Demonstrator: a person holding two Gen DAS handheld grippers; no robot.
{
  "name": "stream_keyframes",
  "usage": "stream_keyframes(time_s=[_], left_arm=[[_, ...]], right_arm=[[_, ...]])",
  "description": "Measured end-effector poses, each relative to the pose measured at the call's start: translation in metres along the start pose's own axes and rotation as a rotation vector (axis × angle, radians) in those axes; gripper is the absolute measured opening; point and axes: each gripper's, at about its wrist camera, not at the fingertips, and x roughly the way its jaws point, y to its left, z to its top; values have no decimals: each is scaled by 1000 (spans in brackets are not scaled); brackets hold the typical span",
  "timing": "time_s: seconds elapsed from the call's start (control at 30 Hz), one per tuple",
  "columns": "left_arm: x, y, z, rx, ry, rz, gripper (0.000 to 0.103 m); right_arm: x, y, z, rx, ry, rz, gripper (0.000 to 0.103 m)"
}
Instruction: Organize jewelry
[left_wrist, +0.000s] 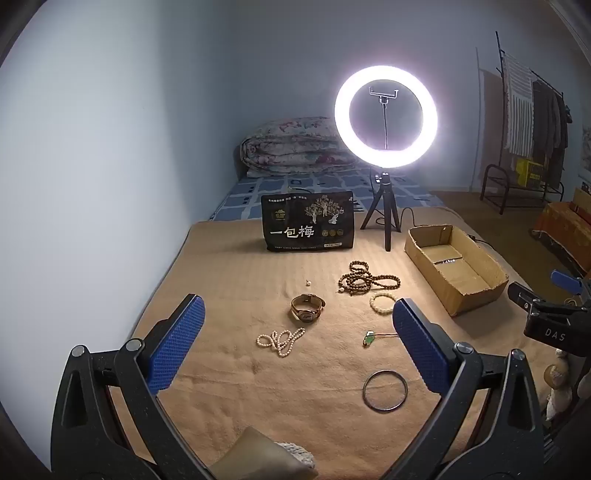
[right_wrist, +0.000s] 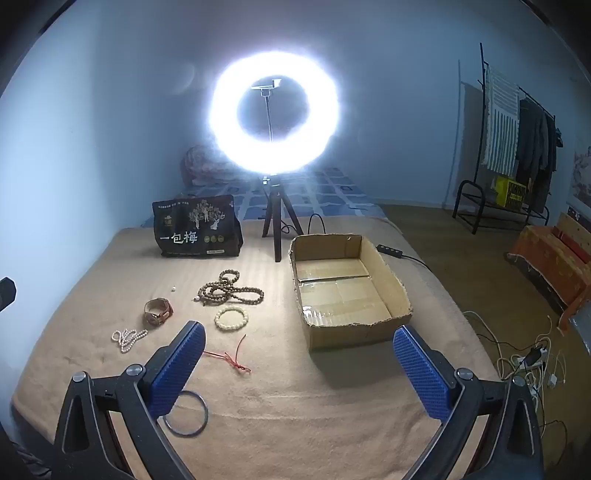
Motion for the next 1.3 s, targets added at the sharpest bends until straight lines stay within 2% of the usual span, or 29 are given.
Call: stream_keyframes(time_s=[1.3], left_arm=[[-4,6,2,-32,-10,4,103]], right_arm=[[2,7,-3,-30,9,3,103]])
